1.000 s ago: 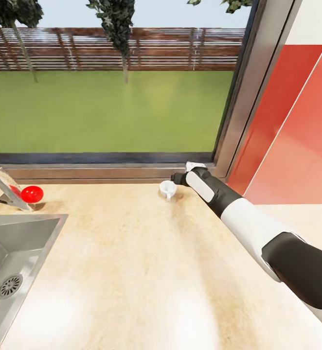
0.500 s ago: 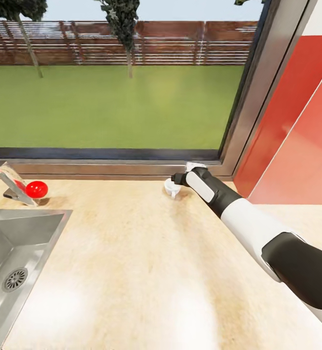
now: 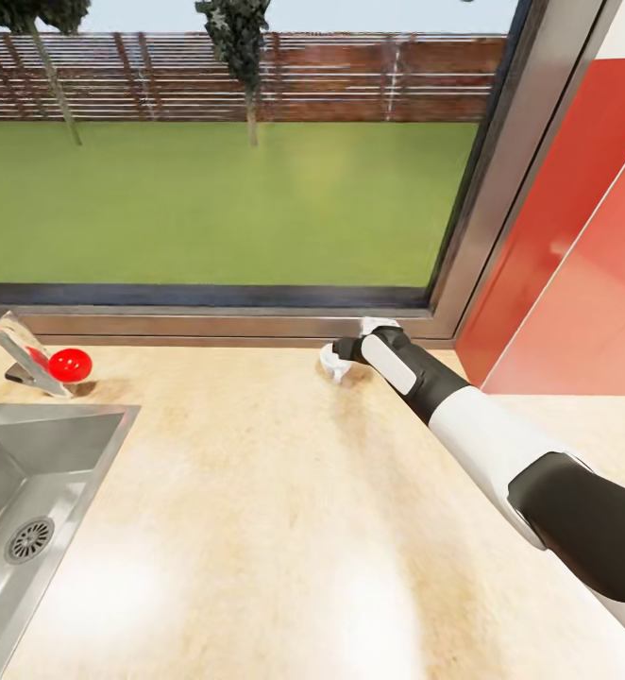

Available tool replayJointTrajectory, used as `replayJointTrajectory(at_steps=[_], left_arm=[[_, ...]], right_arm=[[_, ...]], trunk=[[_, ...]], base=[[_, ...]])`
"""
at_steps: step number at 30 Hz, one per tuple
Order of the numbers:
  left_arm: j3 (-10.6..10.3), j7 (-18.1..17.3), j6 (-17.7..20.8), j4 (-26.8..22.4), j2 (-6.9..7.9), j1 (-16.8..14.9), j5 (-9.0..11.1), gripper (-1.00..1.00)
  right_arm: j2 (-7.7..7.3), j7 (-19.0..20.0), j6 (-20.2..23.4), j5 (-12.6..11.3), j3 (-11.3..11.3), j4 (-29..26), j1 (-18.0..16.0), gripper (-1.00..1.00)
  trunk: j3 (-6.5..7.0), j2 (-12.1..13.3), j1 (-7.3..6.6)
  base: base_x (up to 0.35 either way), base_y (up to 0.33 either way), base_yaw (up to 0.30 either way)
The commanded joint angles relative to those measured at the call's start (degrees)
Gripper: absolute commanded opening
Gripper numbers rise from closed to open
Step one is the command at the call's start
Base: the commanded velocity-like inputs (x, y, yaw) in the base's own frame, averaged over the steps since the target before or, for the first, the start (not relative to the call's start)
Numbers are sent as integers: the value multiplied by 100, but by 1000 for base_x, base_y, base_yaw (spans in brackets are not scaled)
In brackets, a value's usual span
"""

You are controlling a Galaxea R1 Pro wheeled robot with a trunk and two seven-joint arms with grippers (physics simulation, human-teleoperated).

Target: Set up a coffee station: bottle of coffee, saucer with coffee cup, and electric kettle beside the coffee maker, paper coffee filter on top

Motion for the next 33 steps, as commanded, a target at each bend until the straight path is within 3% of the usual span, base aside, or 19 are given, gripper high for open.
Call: replayJointTrajectory(at_steps=[1,16,33], left_arm=[[44,18,-36,13,1,-2,-52,100],[50,18,-35,16,1,-3,-52,100],[51,18,-30,23,1,-5,-52,100]], right_arm=[[-4,-49,3,-52,28,-6,-7,100],[-4,-53,3,-52,28,-6,4,100],[-4,-49,3,-45,28,-6,11,100]], trunk=[[-8,-6,2],[-62,-6,2],[-138,-6,2]], base=[[0,0,-85],[0,0,-93],[0,0,79]])
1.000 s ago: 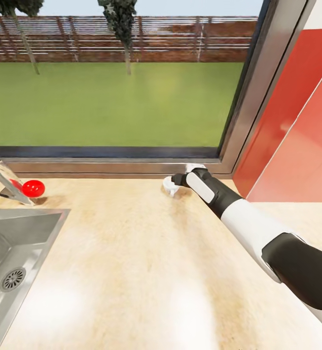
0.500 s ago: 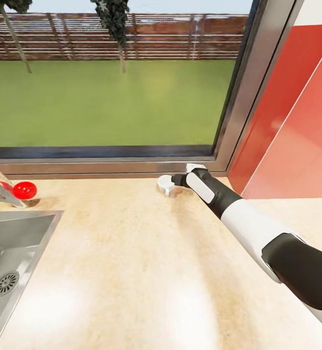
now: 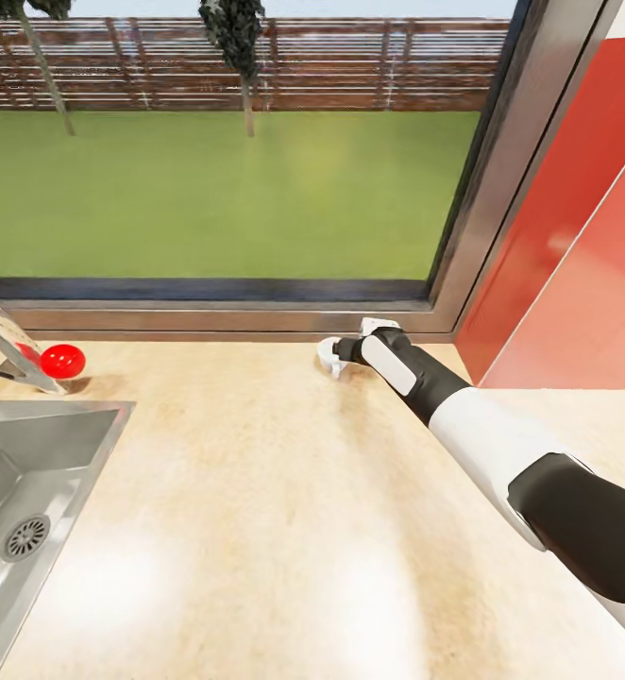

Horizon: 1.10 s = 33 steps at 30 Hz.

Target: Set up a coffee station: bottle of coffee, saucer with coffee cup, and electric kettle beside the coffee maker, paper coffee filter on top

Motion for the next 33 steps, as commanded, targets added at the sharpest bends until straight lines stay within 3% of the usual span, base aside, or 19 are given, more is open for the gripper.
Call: replayJointTrajectory(at_steps=[1,33], left_arm=[[44,18,-37,15,1,-1,-52,100],[44,18,-45,24,1,-4,-52,100]], right_arm=[[-4,-49,3,-50,28,-6,-7,100],[-3,-50,3,-40,28,-6,-7,100]], trunk=[[-12,-6,2],[-152,-6,2]], base=[[0,0,4],[0,0,10]])
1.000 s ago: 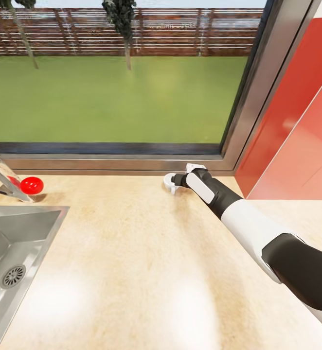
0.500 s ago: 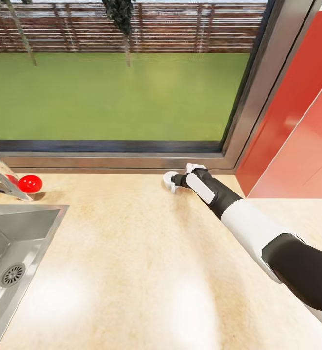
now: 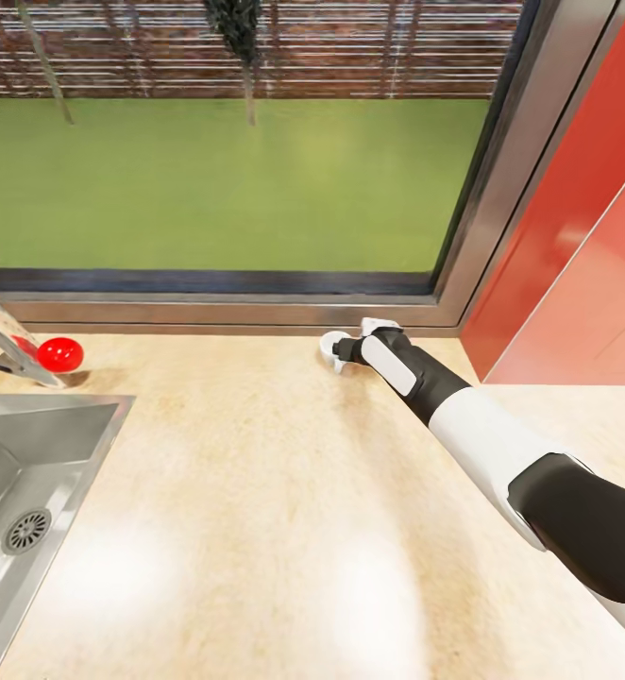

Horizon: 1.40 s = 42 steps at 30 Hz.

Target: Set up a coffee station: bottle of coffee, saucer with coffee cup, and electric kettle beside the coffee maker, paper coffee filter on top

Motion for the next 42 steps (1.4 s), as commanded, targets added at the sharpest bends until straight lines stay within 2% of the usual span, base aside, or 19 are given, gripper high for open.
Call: replayJointTrajectory(at_steps=[1,9,10,42], left_arm=[[44,18,-37,15,1,-1,-52,100],[44,18,-37,16,1,1,-52,100],[44,18,-37,16,1,2,-52,100],[44,18,-46,16,1,-5,-52,100]], right_arm=[[-2,-49,3,-54,28,-7,-4,100],[-4,-48,3,-60,28,-6,35,100],[-4,-48,3,-61,28,-6,40,-100],[-4,-49,10,-80,28,-59,73,-100]], trunk=[[-8,-6,2],[-11,-6,2],[-11,-6,2],[-11,-6,2]], base=[[0,0,40],[0,0,9],[0,0,0],[0,0,0]])
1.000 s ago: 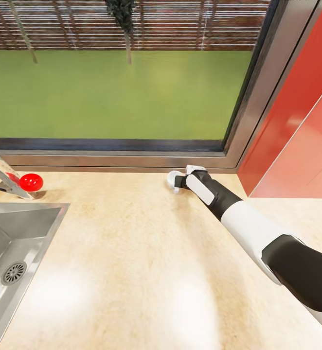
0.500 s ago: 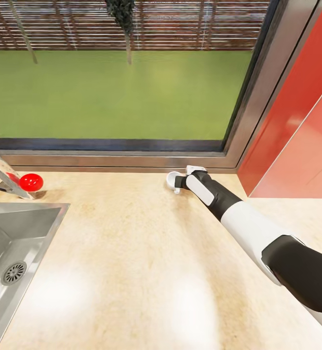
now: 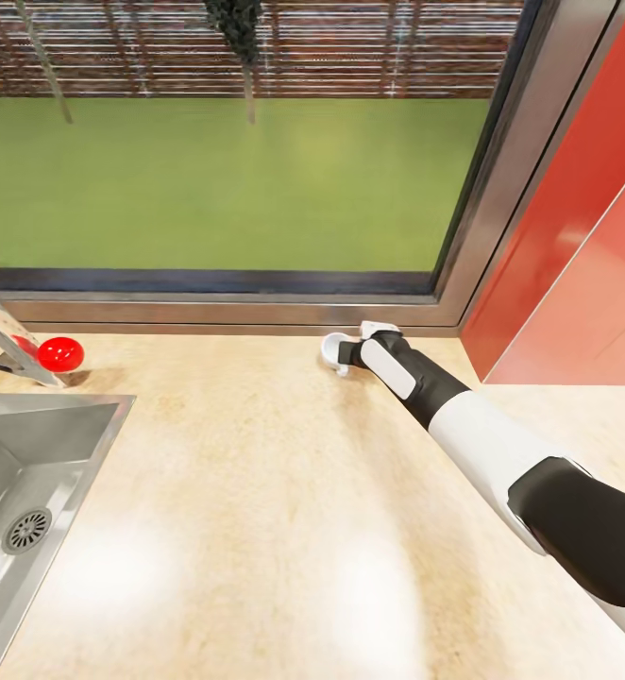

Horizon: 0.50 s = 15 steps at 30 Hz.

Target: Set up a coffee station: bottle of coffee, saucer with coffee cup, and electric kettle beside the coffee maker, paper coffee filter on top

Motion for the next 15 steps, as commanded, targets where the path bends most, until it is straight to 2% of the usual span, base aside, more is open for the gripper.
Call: replayJointTrajectory(at_steps=[1,15], left_arm=[[44,18,-38,13,1,-3,-52,100],[36,18,-45,10,10,-3,-54,100]], right_arm=[[-3,-47,3,-50,27,-21,-7,-100],[4,-56,11,-53,20,-58,-7,-100]], trunk=[[-6,-6,2],[52,-6,2]], base=[[0,0,0],[0,0,-2]])
